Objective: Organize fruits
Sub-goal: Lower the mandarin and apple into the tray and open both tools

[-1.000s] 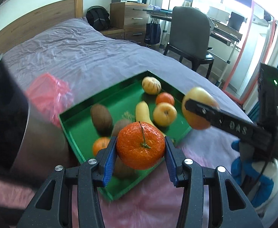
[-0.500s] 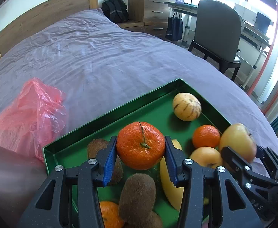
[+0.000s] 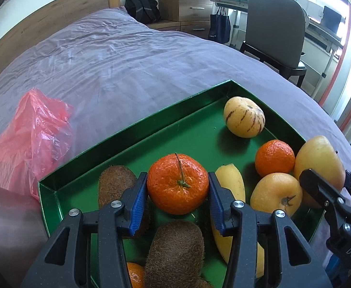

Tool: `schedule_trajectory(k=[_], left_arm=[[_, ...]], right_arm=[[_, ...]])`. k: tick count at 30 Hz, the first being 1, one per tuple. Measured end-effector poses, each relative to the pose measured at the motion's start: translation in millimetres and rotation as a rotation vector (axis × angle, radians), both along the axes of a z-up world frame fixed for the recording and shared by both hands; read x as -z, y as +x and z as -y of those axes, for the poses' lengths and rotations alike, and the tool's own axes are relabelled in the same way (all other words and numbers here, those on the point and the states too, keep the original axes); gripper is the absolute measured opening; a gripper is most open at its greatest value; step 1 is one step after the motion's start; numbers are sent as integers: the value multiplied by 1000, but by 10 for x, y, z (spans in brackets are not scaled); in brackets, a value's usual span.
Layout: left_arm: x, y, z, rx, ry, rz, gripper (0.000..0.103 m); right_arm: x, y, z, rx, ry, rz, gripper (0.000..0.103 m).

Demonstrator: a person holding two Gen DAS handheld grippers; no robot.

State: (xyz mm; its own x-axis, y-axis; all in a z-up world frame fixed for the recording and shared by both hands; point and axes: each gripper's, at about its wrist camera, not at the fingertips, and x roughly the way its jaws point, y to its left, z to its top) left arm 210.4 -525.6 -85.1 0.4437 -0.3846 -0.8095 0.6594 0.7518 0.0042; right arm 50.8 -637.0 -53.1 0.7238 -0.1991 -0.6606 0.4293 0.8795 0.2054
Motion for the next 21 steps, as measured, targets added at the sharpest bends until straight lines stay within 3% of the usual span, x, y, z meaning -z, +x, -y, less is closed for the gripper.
schedule_trajectory(k=[12,15,21], left_arm=[[-10,-4,-16,2,7,5,44],[-73,-63,-55,6,2,33,54],[-261,-196,-192,0,-28,51,59]], right_arm=[[12,32,27,-16,24,-6,103],[-9,23,18,-16,24,-7,103],[-115,-44,-13,-7,21,-5,103]])
